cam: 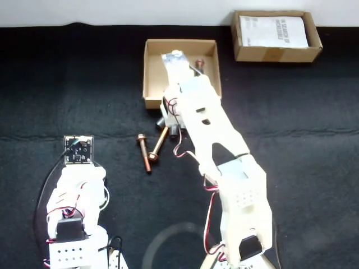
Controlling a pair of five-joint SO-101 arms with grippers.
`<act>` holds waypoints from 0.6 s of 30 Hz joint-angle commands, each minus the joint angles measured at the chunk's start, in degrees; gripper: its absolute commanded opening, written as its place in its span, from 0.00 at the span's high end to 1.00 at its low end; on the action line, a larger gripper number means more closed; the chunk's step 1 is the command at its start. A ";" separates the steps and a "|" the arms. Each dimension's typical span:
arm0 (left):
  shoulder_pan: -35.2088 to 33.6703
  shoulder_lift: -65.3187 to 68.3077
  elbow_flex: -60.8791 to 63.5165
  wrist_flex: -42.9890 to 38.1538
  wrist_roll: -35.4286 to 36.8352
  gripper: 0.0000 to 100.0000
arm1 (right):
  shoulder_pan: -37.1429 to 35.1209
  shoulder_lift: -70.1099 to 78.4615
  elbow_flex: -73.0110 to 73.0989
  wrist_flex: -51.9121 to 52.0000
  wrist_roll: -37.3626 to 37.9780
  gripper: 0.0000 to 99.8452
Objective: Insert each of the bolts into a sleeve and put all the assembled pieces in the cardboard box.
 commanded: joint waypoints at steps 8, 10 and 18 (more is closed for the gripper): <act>-0.57 -0.66 1.01 -0.18 -0.35 0.99 | 1.10 4.70 -2.51 -7.43 0.62 0.87; -0.57 -0.75 1.01 -0.18 -0.35 0.99 | 1.54 5.93 -2.51 -8.48 0.62 0.87; -0.57 -0.75 1.01 -0.18 -0.35 0.99 | 3.82 9.80 -2.51 -9.27 0.35 0.87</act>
